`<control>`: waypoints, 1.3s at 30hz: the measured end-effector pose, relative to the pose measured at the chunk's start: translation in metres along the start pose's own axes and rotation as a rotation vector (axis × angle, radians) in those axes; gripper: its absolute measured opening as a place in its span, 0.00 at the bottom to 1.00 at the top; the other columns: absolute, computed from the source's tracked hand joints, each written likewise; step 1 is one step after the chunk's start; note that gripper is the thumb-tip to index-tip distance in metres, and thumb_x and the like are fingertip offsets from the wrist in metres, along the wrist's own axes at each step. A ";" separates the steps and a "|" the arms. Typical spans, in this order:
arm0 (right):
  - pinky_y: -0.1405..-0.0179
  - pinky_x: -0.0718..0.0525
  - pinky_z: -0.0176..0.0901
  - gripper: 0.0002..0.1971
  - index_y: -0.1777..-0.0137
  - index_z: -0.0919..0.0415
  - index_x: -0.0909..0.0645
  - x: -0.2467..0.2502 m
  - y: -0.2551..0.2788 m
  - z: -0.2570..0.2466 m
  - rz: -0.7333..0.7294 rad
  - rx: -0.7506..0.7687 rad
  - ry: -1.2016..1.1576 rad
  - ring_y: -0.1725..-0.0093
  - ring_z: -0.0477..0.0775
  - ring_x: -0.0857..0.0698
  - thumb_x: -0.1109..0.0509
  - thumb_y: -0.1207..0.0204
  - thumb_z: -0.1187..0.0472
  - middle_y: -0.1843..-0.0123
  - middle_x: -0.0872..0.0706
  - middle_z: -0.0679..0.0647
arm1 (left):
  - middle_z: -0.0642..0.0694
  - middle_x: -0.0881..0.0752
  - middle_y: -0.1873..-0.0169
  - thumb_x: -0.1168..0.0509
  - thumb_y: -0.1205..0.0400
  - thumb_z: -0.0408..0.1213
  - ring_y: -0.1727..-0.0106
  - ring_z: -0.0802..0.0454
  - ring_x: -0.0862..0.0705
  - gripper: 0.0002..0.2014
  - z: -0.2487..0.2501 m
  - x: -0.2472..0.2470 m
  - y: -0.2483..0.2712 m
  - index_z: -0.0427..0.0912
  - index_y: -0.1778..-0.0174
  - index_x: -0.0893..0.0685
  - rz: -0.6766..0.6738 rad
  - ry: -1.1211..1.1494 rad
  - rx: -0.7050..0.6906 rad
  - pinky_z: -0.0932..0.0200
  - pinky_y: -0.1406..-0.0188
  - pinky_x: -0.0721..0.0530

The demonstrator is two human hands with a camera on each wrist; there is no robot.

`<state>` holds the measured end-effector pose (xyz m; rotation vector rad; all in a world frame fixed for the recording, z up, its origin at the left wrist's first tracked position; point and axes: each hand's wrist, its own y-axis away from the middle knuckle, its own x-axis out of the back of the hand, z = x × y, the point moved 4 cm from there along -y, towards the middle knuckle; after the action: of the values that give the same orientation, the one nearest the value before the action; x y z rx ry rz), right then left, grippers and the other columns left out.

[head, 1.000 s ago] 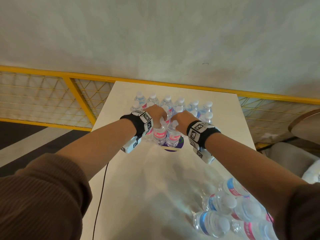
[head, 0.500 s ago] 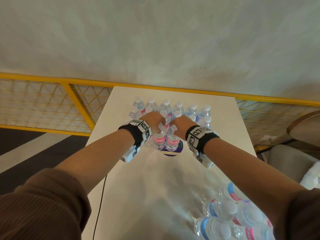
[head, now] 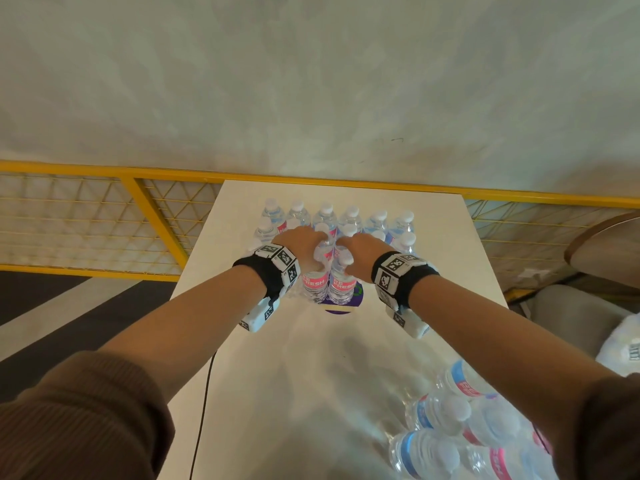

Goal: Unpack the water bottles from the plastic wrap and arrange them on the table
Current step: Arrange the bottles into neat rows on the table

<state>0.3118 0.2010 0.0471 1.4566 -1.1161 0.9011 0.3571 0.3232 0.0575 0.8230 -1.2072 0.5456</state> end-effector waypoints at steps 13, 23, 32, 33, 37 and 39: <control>0.37 0.26 0.41 0.19 0.33 0.55 0.20 0.039 0.142 0.096 -0.214 -0.186 0.103 0.35 0.55 0.20 0.29 0.24 0.56 0.35 0.18 0.53 | 0.54 0.19 0.44 0.37 0.19 0.53 0.51 0.57 0.23 0.20 0.157 0.004 0.032 0.53 0.32 0.24 -0.052 0.086 -0.492 0.59 0.47 0.23; 0.37 0.23 0.44 0.20 0.35 0.52 0.19 0.003 0.248 0.171 -0.340 -0.359 0.078 0.40 0.53 0.19 0.28 0.26 0.49 0.38 0.16 0.50 | 0.51 0.22 0.34 0.31 0.23 0.52 0.36 0.51 0.22 0.28 0.267 -0.053 0.037 0.54 0.27 0.28 -0.270 -0.055 -0.705 0.58 0.40 0.26; 0.44 0.26 0.37 0.22 0.34 0.56 0.20 -0.029 0.260 0.153 -0.314 -0.248 -0.011 0.38 0.53 0.20 0.27 0.26 0.49 0.38 0.16 0.51 | 0.48 0.17 0.36 0.34 0.20 0.44 0.35 0.47 0.20 0.22 0.294 -0.065 0.043 0.51 0.29 0.22 -0.269 -0.159 -0.698 0.56 0.37 0.25; 0.44 0.25 0.37 0.21 0.35 0.58 0.20 -0.031 0.259 0.152 -0.290 -0.243 -0.011 0.39 0.54 0.19 0.27 0.26 0.51 0.38 0.16 0.52 | 0.48 0.15 0.38 0.34 0.20 0.44 0.36 0.46 0.19 0.21 0.295 -0.065 0.043 0.50 0.30 0.21 -0.258 -0.154 -0.693 0.56 0.39 0.24; 0.46 0.24 0.36 0.18 0.35 0.59 0.19 -0.030 0.255 0.156 -0.207 -0.245 -0.024 0.38 0.55 0.18 0.29 0.25 0.57 0.37 0.16 0.54 | 0.42 0.14 0.45 0.33 0.20 0.44 0.41 0.44 0.18 0.18 0.291 -0.062 0.044 0.43 0.35 0.19 -0.200 -0.159 -0.625 0.56 0.47 0.22; 0.42 0.21 0.40 0.18 0.36 0.58 0.18 -0.028 0.251 0.160 -0.189 -0.248 -0.034 0.38 0.55 0.18 0.28 0.25 0.58 0.37 0.16 0.54 | 0.41 0.14 0.46 0.32 0.21 0.45 0.42 0.43 0.18 0.18 0.285 -0.059 0.042 0.42 0.37 0.18 -0.193 -0.164 -0.598 0.56 0.49 0.23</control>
<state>0.0581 0.0430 0.0639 1.3490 -1.0539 0.5857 0.1396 0.1252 0.0495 0.4660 -1.3269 -0.0520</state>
